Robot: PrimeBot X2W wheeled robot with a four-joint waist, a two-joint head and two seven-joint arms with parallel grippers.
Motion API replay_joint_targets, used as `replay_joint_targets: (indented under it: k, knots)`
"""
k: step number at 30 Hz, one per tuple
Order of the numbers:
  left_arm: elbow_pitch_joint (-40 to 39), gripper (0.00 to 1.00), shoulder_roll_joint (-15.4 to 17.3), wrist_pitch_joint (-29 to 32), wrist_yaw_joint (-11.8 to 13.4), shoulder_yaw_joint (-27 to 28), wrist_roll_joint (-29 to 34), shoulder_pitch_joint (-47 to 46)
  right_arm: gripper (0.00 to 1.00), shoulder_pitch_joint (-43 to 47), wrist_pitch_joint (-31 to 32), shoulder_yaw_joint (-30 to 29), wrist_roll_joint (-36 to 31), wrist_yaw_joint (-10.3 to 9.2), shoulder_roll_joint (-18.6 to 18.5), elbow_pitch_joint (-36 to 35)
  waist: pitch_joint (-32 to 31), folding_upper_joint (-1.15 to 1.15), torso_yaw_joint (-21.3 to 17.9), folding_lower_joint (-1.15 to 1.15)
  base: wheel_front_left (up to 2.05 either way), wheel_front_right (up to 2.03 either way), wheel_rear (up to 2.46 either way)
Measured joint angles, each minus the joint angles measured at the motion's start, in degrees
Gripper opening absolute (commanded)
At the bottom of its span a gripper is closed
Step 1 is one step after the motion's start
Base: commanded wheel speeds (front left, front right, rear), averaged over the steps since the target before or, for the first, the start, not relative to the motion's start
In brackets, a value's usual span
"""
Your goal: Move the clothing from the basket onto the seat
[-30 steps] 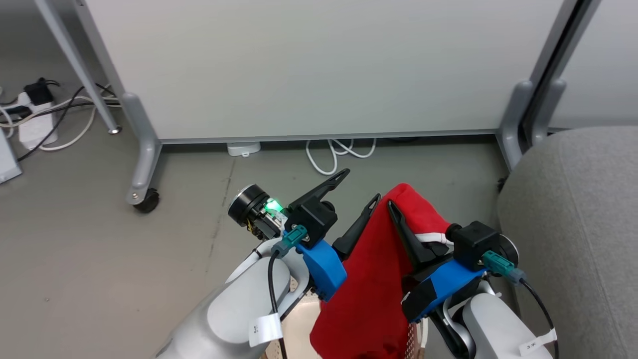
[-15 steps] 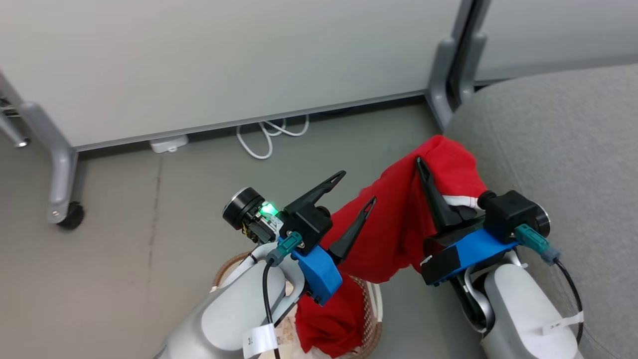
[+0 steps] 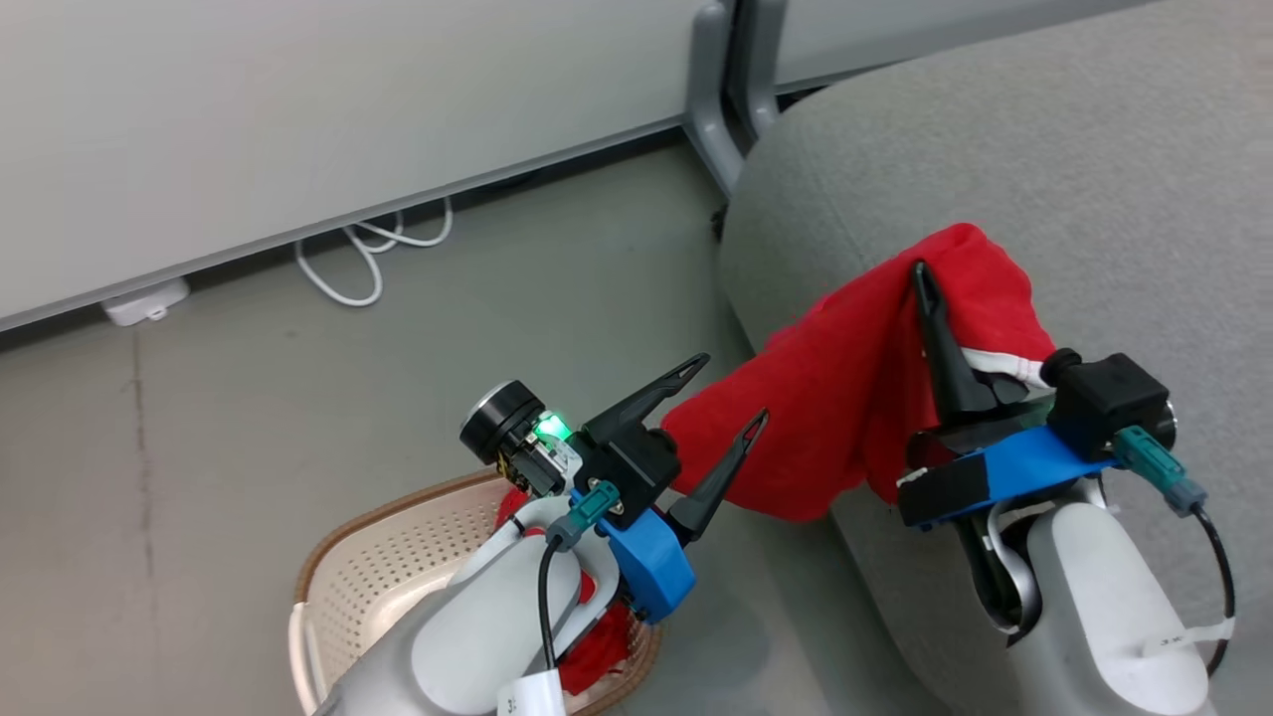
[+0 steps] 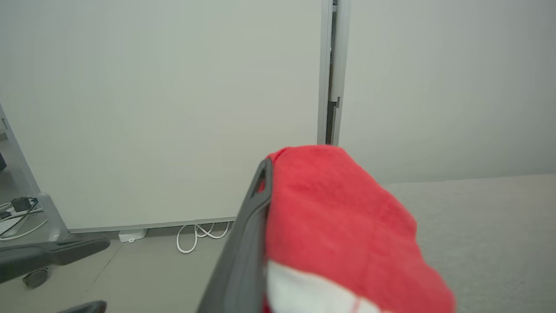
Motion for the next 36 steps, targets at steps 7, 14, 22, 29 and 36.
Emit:
replay_joint_targets:
  k: [7,14,22,29,36]
  knots:
    - [-0.4,1.00,-0.1,0.0,-0.3,-1.1,0.6,0.4,0.00,1.0,0.0,-3.9,-0.4,0.00,0.0,-1.5,1.4,0.00,-4.2,0.00,0.00,0.00,0.00]
    - [-0.4,1.00,-0.5,0.0,-0.4,-2.5,0.8,0.5,0.00,2.1,0.0,-6.3,-1.2,0.00,0.0,-2.4,2.4,0.00,-6.4,0.00,0.00,0.00,0.00]
    - [-0.7,1.00,-0.7,0.0,-0.5,-2.7,0.8,0.5,0.00,2.9,0.0,-7.7,-1.3,0.00,0.0,-3.0,2.3,0.00,-6.5,0.00,0.00,0.00,0.00]
    - [-1.5,1.00,-0.4,0.0,-0.5,-2.5,1.4,0.1,0.00,-0.2,0.0,-10.1,-2.5,0.00,0.0,-4.8,3.8,0.00,-6.2,0.00,0.00,0.00,0.00]
    - [-2.5,1.00,0.8,0.0,-0.7,-1.9,2.7,-4.0,0.00,-11.2,0.0,-16.0,-3.5,0.00,-2.9,-8.1,8.7,0.00,-5.3,0.00,0.00,0.00,0.00]
